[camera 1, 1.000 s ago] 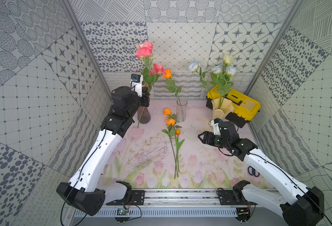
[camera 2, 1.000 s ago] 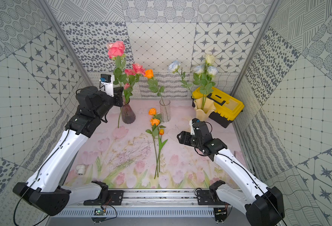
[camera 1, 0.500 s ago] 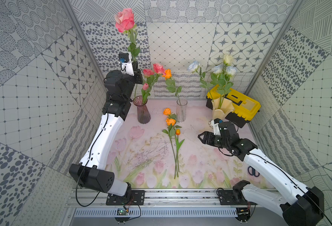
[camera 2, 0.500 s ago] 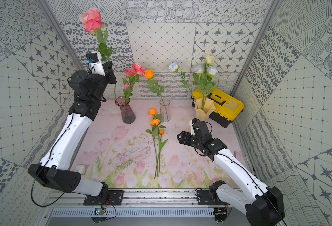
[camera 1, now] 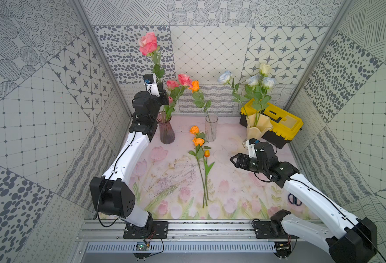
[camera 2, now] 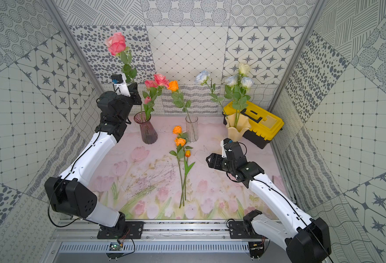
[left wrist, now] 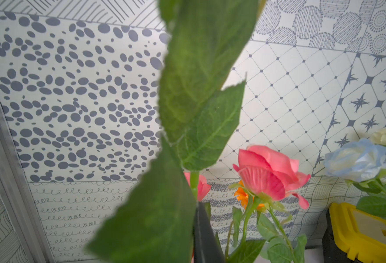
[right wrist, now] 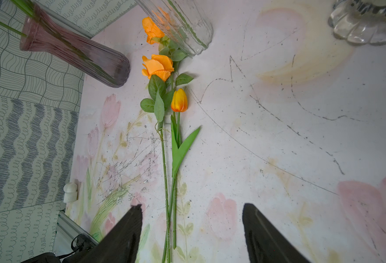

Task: Arrange the flowers in different vases according to their variety
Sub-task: Insert the flower into the vase.

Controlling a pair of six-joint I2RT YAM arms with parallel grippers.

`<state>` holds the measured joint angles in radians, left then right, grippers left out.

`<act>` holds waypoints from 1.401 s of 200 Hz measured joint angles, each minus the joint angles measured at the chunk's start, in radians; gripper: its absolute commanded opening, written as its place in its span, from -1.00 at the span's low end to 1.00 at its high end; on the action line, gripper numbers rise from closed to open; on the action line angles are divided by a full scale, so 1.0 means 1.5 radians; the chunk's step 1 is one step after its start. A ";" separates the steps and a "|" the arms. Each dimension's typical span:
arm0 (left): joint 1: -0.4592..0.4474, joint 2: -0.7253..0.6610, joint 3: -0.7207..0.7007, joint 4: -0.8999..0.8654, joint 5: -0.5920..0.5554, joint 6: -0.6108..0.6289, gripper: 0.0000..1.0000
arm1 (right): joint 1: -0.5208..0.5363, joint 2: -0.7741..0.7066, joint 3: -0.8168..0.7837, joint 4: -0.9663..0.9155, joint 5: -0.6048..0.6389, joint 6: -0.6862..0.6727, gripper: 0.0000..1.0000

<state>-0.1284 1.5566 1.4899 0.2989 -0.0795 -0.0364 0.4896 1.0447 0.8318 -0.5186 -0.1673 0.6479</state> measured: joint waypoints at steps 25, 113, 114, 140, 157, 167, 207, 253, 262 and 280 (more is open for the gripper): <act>0.000 0.000 -0.047 0.003 0.001 -0.013 -0.31 | 0.000 0.007 0.000 0.003 -0.001 0.000 0.48; 0.000 -0.037 -0.112 -0.047 -0.002 -0.051 0.98 | 0.005 0.007 0.000 0.009 -0.006 0.013 0.48; 0.000 -0.038 -0.113 -0.047 -0.002 -0.051 0.98 | 0.005 0.007 0.000 0.010 -0.006 0.013 0.48; 0.000 -0.075 -0.142 -0.065 -0.002 -0.060 0.97 | 0.015 0.009 0.000 0.010 -0.009 0.015 0.48; 0.000 -0.104 -0.163 -0.079 -0.002 -0.063 0.98 | 0.025 0.018 0.000 0.013 -0.009 0.015 0.48; 0.000 -0.124 -0.177 -0.090 -0.003 -0.066 0.98 | 0.036 0.030 0.000 0.015 -0.008 0.015 0.48; -0.004 -0.210 -0.234 -0.143 -0.007 -0.073 0.98 | 0.091 0.085 0.005 0.015 0.003 0.012 0.48; -0.034 -0.322 -0.329 -0.220 -0.014 -0.085 0.97 | 0.158 0.150 0.034 0.016 0.029 0.015 0.45; -0.042 -0.345 -0.350 -0.239 -0.015 -0.088 0.97 | 0.172 0.164 0.042 0.018 0.033 0.017 0.45; -0.055 -0.386 -0.386 -0.273 -0.018 -0.095 0.98 | 0.201 0.196 0.061 0.020 0.043 0.020 0.44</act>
<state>-0.2115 0.9779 0.9108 -0.1112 -0.1059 -0.1787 0.7910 1.3380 0.9230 -0.4885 -0.1028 0.6781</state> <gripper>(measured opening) 0.988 0.724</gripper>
